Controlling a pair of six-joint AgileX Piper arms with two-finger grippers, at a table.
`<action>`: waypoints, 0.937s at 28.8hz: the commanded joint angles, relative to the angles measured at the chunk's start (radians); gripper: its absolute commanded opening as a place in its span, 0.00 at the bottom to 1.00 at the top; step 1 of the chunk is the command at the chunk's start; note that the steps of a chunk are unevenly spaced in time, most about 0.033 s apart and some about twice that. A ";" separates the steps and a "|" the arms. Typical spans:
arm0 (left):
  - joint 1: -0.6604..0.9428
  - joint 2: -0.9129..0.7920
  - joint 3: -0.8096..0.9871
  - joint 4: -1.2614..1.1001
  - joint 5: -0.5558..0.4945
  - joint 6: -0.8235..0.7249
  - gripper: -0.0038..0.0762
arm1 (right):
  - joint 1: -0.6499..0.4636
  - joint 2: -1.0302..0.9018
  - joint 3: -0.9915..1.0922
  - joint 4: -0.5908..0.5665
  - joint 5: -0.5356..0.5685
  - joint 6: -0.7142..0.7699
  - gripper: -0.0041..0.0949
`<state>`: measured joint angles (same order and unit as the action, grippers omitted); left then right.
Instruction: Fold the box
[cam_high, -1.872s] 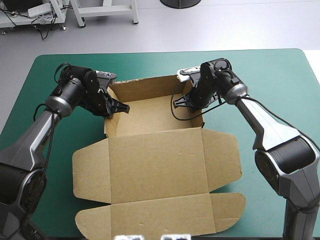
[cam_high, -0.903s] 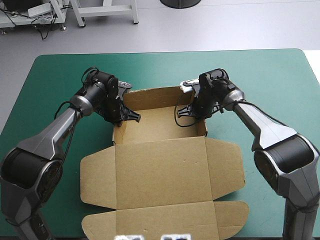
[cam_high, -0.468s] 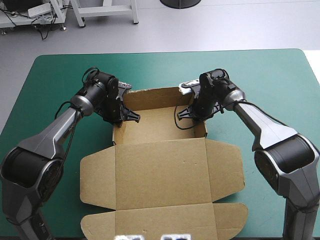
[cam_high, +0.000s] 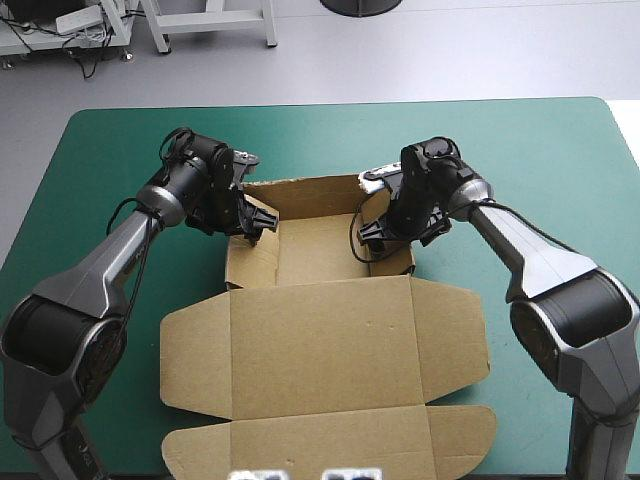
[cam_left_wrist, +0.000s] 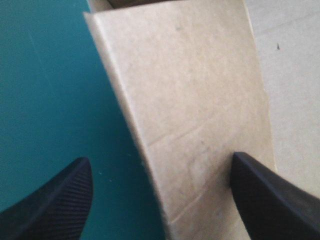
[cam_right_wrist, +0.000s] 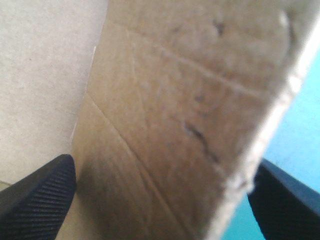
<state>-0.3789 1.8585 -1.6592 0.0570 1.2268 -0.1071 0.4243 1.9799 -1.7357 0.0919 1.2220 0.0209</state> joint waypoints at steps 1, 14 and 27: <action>0.000 -0.062 -0.043 0.019 0.062 -0.002 0.75 | -0.008 -0.086 -0.039 -0.027 0.034 -0.006 0.92; 0.000 -0.222 -0.049 0.048 0.062 0.076 0.75 | -0.008 -0.252 -0.163 -0.047 0.034 -0.061 0.92; 0.000 -0.695 -0.045 0.194 0.062 0.156 0.52 | -0.008 -0.421 -0.168 -0.005 0.034 -0.155 0.92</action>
<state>-0.3789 1.2880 -1.6760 0.2305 1.2448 0.0339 0.4224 1.6070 -1.8724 0.0883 1.2498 -0.1175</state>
